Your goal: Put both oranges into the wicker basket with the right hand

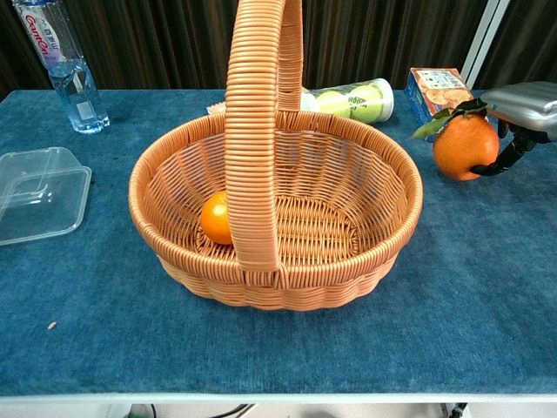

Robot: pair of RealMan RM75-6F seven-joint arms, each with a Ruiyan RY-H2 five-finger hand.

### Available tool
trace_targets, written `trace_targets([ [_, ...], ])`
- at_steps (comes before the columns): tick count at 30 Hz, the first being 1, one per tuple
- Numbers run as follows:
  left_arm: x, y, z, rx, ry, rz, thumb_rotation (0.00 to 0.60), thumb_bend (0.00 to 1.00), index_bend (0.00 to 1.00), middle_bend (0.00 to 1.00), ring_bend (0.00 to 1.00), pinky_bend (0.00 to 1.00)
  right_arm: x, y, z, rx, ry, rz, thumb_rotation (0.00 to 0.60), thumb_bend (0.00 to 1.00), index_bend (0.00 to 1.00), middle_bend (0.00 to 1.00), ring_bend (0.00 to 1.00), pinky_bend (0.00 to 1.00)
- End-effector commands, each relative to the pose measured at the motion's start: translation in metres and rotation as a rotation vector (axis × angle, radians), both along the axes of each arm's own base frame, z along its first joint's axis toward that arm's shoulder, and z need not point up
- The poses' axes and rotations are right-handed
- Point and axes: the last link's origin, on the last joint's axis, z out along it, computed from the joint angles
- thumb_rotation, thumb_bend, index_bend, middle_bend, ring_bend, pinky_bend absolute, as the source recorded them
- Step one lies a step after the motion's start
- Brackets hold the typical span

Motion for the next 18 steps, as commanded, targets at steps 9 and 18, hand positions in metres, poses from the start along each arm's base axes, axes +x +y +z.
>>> trace_targets([
  [9, 0.002, -0.002, 0.001, 0.001, -0.004, -0.006, 0.600, 0.12, 0.20, 0.11, 0.08, 0.28, 0.048, 0.033, 0.052, -0.037, -0.129, 0.168, 0.600, 0.28, 0.37, 0.30, 0.24, 0.41],
  [18, 0.002, -0.003, 0.001, -0.003, -0.013, -0.009, 0.600, 0.12, 0.20, 0.11, 0.08, 0.28, 0.110, 0.080, 0.074, 0.024, -0.147, 0.358, 0.600, 0.27, 0.37, 0.30, 0.23, 0.41],
])
